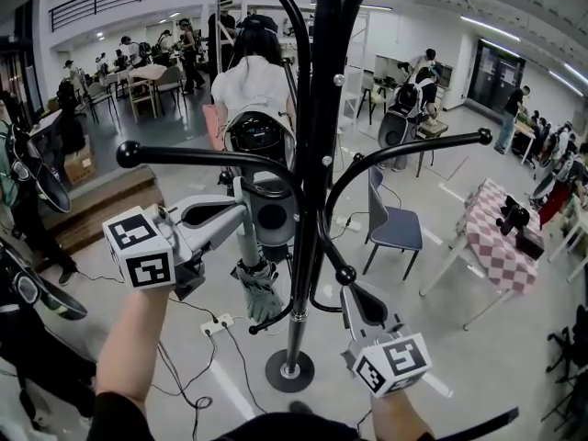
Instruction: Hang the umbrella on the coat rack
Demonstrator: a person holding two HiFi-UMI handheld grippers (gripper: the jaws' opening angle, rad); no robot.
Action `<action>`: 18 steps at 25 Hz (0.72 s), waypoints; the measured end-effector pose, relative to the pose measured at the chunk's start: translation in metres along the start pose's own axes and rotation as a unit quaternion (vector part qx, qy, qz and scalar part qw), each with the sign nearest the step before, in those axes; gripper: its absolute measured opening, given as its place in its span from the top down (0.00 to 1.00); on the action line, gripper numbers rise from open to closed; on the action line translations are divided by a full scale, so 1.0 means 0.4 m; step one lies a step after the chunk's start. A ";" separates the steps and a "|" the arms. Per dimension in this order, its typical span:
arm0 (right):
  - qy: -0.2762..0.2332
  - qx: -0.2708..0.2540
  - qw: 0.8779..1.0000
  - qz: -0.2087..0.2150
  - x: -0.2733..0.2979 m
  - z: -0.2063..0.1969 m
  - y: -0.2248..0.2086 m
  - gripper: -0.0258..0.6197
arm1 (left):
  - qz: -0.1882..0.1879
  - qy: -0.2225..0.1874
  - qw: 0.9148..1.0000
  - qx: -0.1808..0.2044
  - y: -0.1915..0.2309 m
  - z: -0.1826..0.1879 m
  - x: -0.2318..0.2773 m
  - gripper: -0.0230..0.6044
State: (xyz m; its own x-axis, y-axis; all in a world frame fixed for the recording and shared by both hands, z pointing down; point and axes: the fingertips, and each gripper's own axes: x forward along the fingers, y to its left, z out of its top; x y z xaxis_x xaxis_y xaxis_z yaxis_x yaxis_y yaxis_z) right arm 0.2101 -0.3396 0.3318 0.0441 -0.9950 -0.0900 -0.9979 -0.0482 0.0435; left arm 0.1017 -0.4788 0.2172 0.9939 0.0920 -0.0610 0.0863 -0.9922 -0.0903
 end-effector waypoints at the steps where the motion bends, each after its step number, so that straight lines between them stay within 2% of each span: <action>1: 0.000 0.000 1.000 0.001 -0.004 -0.003 -0.002 0.95 | 0.000 0.000 1.000 -0.002 -0.005 -0.005 0.003 0.95; 9: 0.000 0.001 1.000 0.005 -0.013 -0.002 0.009 0.95 | 0.005 -0.008 1.000 -0.019 -0.008 -0.019 -0.003 0.95; 18: 0.003 -0.003 1.000 0.005 -0.036 0.002 0.026 0.95 | 0.029 -0.023 0.998 -0.043 0.017 -0.037 -0.009 0.95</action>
State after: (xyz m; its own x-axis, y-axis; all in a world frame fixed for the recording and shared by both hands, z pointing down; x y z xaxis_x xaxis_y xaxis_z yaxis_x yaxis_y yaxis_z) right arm 0.1992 -0.3257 0.3329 0.0338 -0.9959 -0.0844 -0.9980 -0.0381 0.0498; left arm 0.0999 -0.4871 0.2316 0.9934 0.0360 -0.1086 0.0363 -0.9993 0.0012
